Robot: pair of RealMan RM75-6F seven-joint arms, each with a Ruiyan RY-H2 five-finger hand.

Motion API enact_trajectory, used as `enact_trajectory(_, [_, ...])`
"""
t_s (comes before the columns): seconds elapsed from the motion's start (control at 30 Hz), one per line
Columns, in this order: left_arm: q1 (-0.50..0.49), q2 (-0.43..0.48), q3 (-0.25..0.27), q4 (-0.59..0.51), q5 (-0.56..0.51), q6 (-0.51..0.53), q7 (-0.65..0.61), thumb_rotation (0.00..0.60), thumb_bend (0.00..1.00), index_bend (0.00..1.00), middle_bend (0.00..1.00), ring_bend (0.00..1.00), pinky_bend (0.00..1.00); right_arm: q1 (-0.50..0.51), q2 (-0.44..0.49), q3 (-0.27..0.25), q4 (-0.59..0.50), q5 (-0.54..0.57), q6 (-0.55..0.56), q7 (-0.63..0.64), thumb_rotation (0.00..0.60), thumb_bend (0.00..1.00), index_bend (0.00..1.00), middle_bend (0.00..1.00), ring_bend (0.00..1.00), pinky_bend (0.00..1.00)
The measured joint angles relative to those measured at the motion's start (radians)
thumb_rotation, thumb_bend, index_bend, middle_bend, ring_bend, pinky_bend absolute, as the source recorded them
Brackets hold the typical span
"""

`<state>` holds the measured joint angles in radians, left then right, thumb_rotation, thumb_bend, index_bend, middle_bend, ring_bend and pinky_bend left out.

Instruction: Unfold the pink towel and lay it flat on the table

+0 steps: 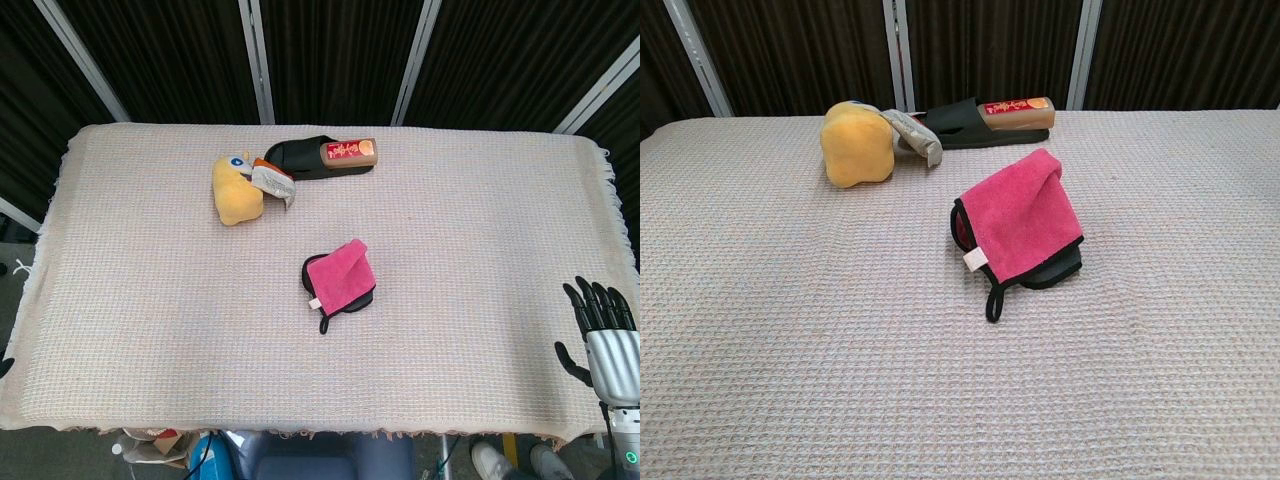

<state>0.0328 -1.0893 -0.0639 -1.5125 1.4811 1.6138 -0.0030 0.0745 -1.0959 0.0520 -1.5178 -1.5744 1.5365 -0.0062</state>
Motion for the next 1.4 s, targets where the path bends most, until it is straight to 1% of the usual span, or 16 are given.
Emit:
enact_trajectory(0.4, [0.001, -0.001, 0.000, 0.004, -0.004, -0.002, -0.005, 0.600, 0.03, 0.00, 0.00, 0.00, 0.00, 0.004, -0.004, -0.001, -0.002, -0.003, -0.006, -0.002, 0.600, 0.34, 0.01, 0.04, 0.00, 0.07])
enact_trajectory(0.57, [0.000, 0.000, -0.003, 0.010, -0.011, -0.003, -0.006, 0.600, 0.03, 0.00, 0.00, 0.00, 0.00, 0.009, -0.010, -0.002, -0.004, -0.005, -0.016, -0.006, 0.600, 0.34, 0.04, 0.04, 0.00, 0.07])
enact_trajectory(0.67, [0.002, -0.001, -0.001, 0.014, -0.011, -0.003, -0.005, 0.600, 0.03, 0.00, 0.00, 0.00, 0.00, 0.012, -0.011, -0.002, -0.009, -0.005, -0.019, 0.009, 0.600, 0.29, 0.04, 0.04, 0.00, 0.07])
enact_trajectory(0.73, [0.004, -0.002, 0.000, 0.016, -0.011, -0.003, -0.006, 0.600, 0.03, 0.00, 0.00, 0.00, 0.00, 0.015, -0.011, -0.001, -0.014, -0.007, -0.020, 0.028, 0.600, 0.23, 0.05, 0.04, 0.00, 0.07])
enact_trajectory(0.8, [0.004, -0.002, -0.001, 0.017, -0.012, -0.002, -0.005, 0.600, 0.03, 0.00, 0.00, 0.00, 0.00, 0.022, -0.013, 0.002, -0.015, -0.017, -0.019, 0.048, 0.600, 0.20, 0.05, 0.04, 0.00, 0.07])
enact_trajectory(1.0, [0.002, -0.009, 0.000, 0.023, -0.015, -0.009, 0.004, 0.600, 0.03, 0.00, 0.00, 0.00, 0.00, 0.063, -0.050, 0.015, 0.009, -0.063, -0.017, 0.117, 0.600, 0.20, 0.06, 0.04, 0.00, 0.07])
enact_trajectory(1.1, [0.001, -0.013, 0.002, 0.025, -0.013, -0.010, 0.014, 0.600, 0.03, 0.00, 0.00, 0.00, 0.00, 0.101, -0.076, 0.022, 0.012, -0.074, -0.046, 0.126, 0.600, 0.20, 0.06, 0.04, 0.00, 0.07])
enact_trajectory(1.2, [-0.001, -0.019, 0.004, 0.028, -0.009, -0.009, 0.029, 0.600, 0.03, 0.00, 0.00, 0.00, 0.00, 0.141, -0.101, 0.034, -0.001, -0.074, -0.098, 0.099, 0.600, 0.19, 0.06, 0.04, 0.00, 0.07])
enact_trajectory(1.4, [-0.003, -0.030, 0.003, 0.035, -0.006, -0.006, 0.049, 0.600, 0.03, 0.00, 0.00, 0.00, 0.00, 0.230, -0.180, 0.064, -0.042, -0.031, -0.233, -0.026, 0.600, 0.19, 0.06, 0.04, 0.00, 0.07])
